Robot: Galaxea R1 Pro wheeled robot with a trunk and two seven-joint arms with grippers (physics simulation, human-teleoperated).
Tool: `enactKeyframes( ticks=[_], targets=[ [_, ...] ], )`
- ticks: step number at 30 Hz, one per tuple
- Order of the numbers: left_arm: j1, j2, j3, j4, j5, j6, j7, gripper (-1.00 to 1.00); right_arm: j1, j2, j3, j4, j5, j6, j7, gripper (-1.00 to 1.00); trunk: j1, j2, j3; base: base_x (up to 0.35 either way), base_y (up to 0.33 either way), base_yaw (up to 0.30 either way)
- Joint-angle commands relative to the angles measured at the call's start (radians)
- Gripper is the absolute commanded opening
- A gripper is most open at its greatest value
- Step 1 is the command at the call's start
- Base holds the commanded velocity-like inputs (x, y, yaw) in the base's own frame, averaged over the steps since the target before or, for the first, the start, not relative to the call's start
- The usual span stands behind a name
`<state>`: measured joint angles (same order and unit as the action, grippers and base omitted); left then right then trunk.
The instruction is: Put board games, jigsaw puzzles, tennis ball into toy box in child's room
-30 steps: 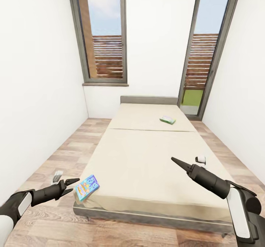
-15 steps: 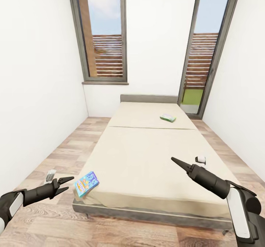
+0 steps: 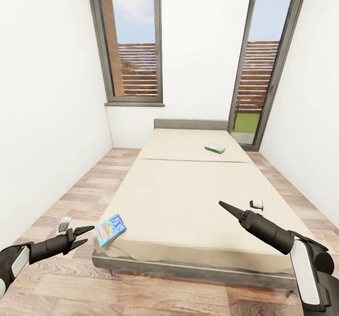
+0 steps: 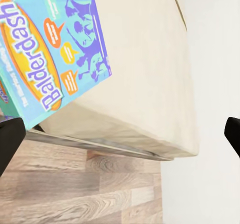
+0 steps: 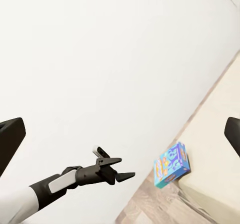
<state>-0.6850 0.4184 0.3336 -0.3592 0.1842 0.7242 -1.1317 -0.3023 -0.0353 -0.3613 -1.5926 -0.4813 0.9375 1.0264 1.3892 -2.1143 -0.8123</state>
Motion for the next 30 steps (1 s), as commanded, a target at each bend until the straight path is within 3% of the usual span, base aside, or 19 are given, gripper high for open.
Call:
enactKeyframes(
  ticks=[1, 24, 30],
  targets=[
    [-0.001, 0.000, 0.002, 0.000, 0.001, 0.007, -0.002, 1.00, -0.001, 0.000, -0.001, 0.000, 0.000, 0.004, 0.003, 1.00, 0.004, -0.008, -0.004, 0.000, 0.000, 0.000],
    [-0.001, 0.000, 0.002, 0.000, 0.001, 0.009, 0.000, 1.00, -0.001, 0.000, -0.001, 0.000, 0.000, 0.004, 0.003, 1.00, 0.092, -0.169, -0.076, 0.000, 0.000, 0.000],
    [-0.001, 0.000, 0.003, 0.000, 0.001, 0.009, 0.001, 1.00, -0.001, -0.001, -0.001, 0.000, 0.000, 0.004, 0.003, 1.00, 0.092, -0.169, -0.076, 0.000, 0.000, 0.000]
  ],
)
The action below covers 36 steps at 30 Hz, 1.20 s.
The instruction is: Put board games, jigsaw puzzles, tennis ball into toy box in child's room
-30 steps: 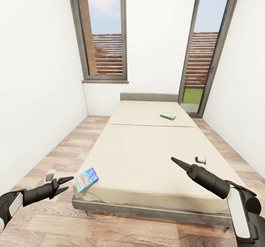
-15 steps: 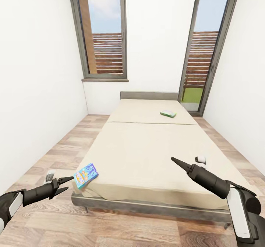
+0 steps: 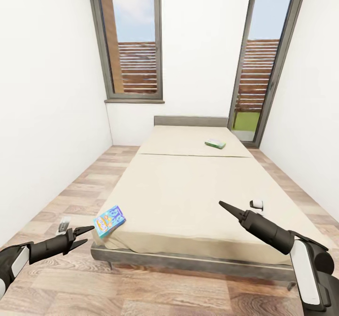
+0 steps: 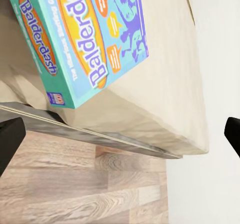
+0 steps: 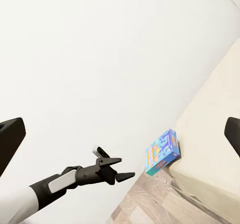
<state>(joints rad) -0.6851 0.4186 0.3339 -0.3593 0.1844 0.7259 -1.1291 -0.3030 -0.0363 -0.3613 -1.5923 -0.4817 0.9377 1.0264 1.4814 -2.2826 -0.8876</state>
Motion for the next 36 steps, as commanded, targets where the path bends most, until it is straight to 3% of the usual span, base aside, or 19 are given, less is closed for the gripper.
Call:
enactKeyframes(
  ticks=[1, 36],
  targets=[
    [-0.001, -0.001, 0.002, 0.000, 0.001, 0.007, -0.002, 1.00, -0.001, 0.000, -0.001, 0.000, 0.000, 0.004, 0.003, 1.00, 0.000, 0.000, -0.001, 0.000, 0.000, 0.000],
    [-0.001, -0.011, 0.000, 0.000, -0.001, 0.003, 0.004, 1.00, 0.000, 0.005, 0.003, 0.000, 0.009, 0.004, 0.003, 1.00, 0.000, 0.000, -0.001, 0.020, 0.000, 0.000]
  ],
)
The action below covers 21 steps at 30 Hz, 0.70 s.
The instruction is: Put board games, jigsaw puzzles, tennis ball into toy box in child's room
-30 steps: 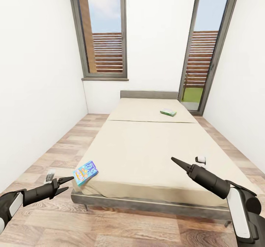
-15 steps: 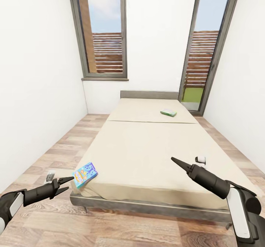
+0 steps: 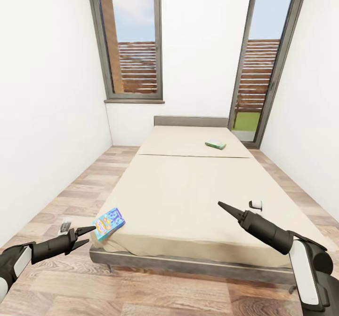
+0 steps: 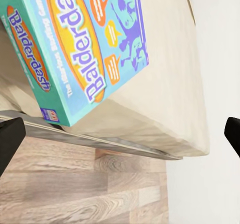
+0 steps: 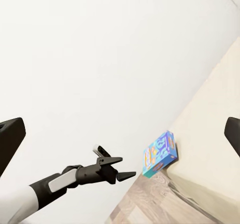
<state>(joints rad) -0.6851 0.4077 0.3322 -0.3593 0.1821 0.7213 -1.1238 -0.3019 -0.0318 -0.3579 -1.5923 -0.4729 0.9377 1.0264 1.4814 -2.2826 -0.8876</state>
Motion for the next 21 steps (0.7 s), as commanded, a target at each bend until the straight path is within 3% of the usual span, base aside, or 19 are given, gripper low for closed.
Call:
enactKeyframes(
  ticks=[1, 18, 21],
  targets=[
    [-0.001, 0.000, 0.002, 0.000, 0.001, 0.007, -0.001, 1.00, -0.001, 0.000, -0.001, 0.000, 0.000, 0.004, 0.003, 1.00, 0.000, 0.000, -0.001, 0.000, 0.000, 0.000],
    [-0.001, -0.003, 0.002, 0.000, 0.004, 0.007, 0.001, 1.00, -0.001, -0.001, -0.002, 0.000, 0.002, 0.004, 0.003, 1.00, 0.000, 0.000, -0.001, 0.000, 0.000, 0.000],
    [-0.001, -0.004, 0.002, 0.000, 0.004, 0.007, 0.003, 1.00, -0.002, -0.002, -0.002, 0.000, 0.001, 0.004, 0.004, 1.00, 0.011, -0.021, -0.010, 0.000, 0.000, 0.000]
  ],
)
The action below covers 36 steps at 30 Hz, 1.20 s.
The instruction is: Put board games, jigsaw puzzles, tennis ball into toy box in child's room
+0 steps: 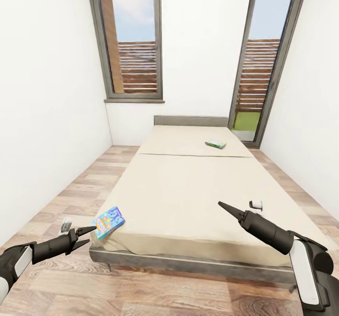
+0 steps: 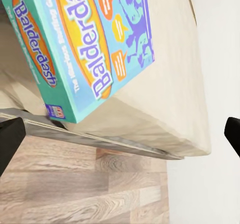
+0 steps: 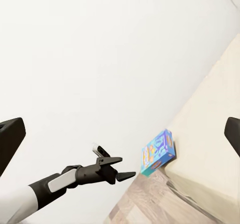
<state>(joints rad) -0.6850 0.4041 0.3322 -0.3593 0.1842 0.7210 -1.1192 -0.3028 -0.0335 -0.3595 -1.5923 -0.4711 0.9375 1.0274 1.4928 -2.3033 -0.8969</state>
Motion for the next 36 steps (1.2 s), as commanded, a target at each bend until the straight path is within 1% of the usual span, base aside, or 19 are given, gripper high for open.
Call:
enactKeyframes(
  ticks=[1, 13, 28, 36],
  targets=[
    [-0.001, 0.000, 0.002, 0.000, 0.002, 0.007, -0.002, 1.00, -0.001, 0.000, -0.001, 0.000, -0.001, 0.004, 0.003, 1.00, 0.004, -0.008, -0.004, 0.000, 0.000, 0.000],
    [-0.001, 0.001, 0.004, 0.000, 0.002, 0.006, -0.001, 1.00, -0.001, 0.000, -0.001, 0.000, 0.000, 0.004, 0.003, 1.00, 0.050, -0.092, -0.042, 0.000, 0.000, 0.000],
    [-0.001, 0.000, 0.003, 0.000, 0.002, 0.005, -0.002, 1.00, 0.000, 0.001, -0.001, 0.000, 0.000, 0.004, 0.003, 1.00, 0.050, -0.092, -0.042, 0.002, 0.000, 0.000],
    [-0.001, 0.000, 0.002, 0.000, 0.002, 0.004, -0.002, 1.00, 0.000, 0.000, -0.001, 0.000, 0.000, 0.004, 0.003, 1.00, 0.050, -0.092, -0.042, 0.098, 0.000, 0.000]
  ],
)
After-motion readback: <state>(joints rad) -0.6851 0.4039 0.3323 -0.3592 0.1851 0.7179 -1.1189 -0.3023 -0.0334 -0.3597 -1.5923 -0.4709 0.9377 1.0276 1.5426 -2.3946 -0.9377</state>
